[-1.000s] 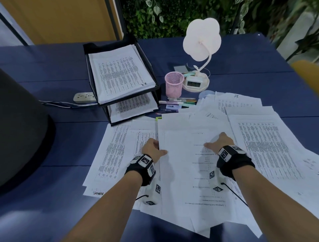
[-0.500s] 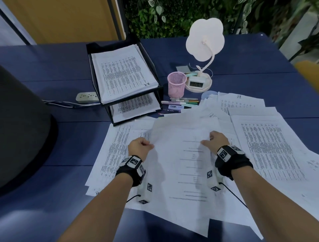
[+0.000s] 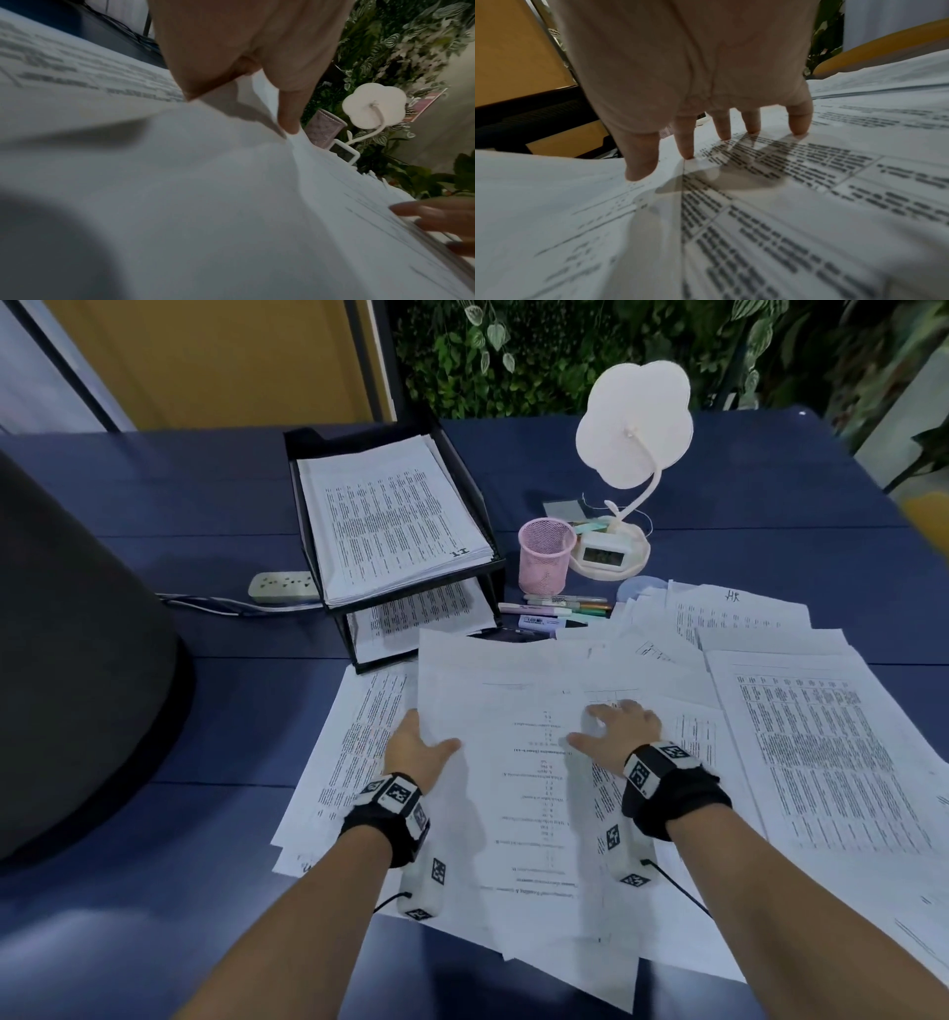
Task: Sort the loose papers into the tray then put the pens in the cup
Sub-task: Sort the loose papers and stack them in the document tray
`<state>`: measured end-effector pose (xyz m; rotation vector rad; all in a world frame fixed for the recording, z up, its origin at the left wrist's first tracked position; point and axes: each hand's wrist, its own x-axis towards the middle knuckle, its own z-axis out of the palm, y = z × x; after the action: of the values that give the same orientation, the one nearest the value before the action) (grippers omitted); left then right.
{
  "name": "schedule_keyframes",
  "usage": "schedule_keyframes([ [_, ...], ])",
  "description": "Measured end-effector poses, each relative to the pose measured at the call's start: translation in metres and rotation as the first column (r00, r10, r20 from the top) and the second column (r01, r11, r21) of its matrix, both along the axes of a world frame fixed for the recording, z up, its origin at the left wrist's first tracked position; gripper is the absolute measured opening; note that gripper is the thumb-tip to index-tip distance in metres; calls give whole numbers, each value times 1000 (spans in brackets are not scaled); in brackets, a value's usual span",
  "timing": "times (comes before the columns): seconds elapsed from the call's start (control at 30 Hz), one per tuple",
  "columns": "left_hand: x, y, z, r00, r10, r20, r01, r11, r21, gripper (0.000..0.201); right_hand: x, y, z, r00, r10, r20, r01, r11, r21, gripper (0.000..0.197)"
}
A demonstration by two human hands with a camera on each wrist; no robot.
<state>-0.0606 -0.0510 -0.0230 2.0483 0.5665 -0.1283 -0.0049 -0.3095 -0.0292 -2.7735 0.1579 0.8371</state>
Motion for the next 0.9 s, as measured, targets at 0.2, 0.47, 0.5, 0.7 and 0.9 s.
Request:
schedule_keyframes([
  [0.2, 2, 1, 21, 997, 41, 68, -24, 970, -242, 78, -4, 5, 28, 938, -320, 136, 236, 872, 429, 77],
  [0.47, 18, 3, 80, 928, 168, 332, 44, 837, -546, 57, 4, 21, 62, 853, -520, -49, 274, 365, 890, 29],
  [0.5, 18, 1, 82, 934, 157, 320, 41, 844, -535, 66, 6, 24, 61, 864, -500, -61, 271, 360, 893, 33],
  [0.7, 14, 2, 80, 929, 109, 354, 27, 934, -357, 45, 3, 31, 65, 866, -499, -39, 269, 398, 877, 28],
  [0.9, 15, 10, 86, 903, 149, 403, 16, 926, -377, 34, 1, 42, 94, 776, -630, 10, 157, 209, 965, 23],
])
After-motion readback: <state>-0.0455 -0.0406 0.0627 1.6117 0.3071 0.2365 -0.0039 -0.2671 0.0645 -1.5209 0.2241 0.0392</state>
